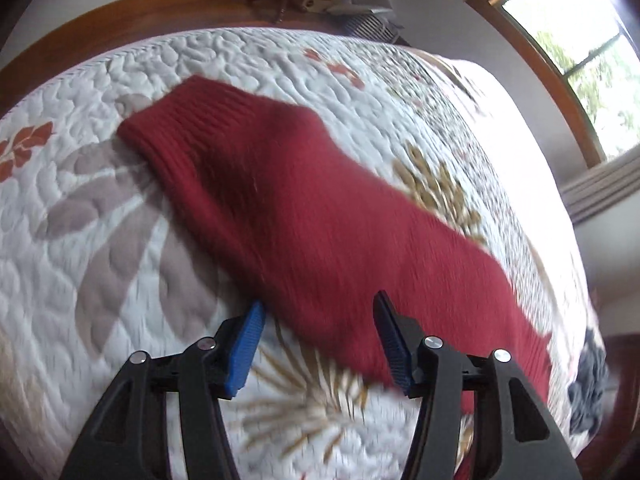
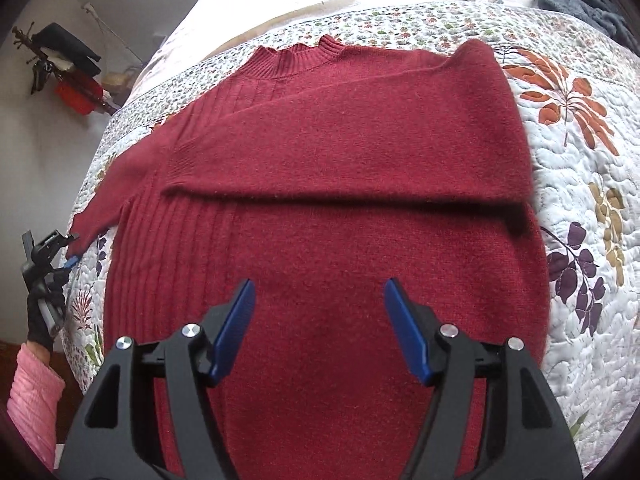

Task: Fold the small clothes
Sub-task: 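Grasp the other sleeve cuff with the left gripper and lift it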

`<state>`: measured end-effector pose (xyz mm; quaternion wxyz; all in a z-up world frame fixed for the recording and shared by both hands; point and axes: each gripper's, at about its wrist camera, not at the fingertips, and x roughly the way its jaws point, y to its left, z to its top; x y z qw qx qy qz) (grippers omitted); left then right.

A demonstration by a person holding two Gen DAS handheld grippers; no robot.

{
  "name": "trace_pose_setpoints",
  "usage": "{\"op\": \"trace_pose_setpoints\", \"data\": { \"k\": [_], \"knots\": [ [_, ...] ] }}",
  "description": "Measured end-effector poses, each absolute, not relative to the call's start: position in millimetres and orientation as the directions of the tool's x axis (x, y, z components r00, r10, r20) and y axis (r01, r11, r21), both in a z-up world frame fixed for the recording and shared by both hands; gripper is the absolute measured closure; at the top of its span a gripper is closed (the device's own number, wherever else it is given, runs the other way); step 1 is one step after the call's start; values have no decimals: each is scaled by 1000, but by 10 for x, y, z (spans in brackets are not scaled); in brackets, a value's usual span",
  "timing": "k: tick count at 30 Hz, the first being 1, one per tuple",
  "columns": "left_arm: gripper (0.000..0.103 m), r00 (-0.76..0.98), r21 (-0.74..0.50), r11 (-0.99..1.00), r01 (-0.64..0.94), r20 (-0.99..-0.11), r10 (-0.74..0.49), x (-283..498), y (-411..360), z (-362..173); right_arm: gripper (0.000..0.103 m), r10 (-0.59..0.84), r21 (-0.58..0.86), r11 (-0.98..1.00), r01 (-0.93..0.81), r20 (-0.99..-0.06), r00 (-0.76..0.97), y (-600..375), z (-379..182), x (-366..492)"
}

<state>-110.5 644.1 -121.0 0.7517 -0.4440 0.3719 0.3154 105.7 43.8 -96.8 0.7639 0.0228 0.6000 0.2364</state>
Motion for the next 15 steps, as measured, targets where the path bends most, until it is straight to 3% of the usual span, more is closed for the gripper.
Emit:
{"op": "trace_pose_setpoints", "data": {
  "k": [1,6,15],
  "knots": [
    [52,523,-431,403,-808,-839,150,-1106,6495,-1223,37,387,317,888,-332,-907,169,429,-963,1062],
    [87,486,-379,417,-826,-854,187,-1002,6635,-1215,37,364,291,897,-333,-914,180,416,-949,1067],
    [92,545,-350,542,-764,-800,252,-839,6350,-742,37,346,272,902,-336,-920,184,398,-941,1038]
  ]
}}
